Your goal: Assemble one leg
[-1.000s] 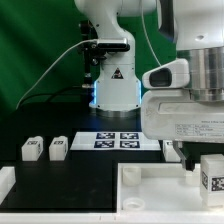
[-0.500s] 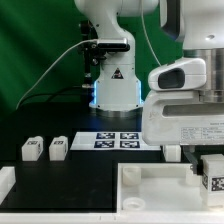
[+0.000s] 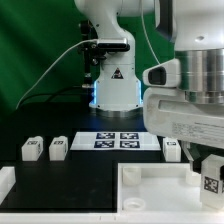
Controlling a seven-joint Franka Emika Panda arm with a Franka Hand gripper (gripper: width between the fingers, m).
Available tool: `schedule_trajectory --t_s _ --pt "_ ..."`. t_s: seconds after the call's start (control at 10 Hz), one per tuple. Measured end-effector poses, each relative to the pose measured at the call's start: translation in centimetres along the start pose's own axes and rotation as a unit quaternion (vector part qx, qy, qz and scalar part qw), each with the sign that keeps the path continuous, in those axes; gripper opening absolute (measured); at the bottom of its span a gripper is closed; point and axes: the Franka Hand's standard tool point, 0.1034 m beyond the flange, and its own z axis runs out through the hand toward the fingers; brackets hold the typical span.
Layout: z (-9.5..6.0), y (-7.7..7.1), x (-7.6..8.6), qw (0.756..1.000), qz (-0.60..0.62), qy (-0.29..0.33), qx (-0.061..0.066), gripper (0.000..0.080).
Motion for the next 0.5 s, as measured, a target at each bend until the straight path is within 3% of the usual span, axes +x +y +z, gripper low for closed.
schedule_trajectory --t_s 0.3,0.5 --pt "0.06 0.34 -0.6 0.962 0.273 -0.03 0.002 0.03" --pt "0.17 0.56 -0.71 0.939 0.341 -0.036 0.0 0.03"
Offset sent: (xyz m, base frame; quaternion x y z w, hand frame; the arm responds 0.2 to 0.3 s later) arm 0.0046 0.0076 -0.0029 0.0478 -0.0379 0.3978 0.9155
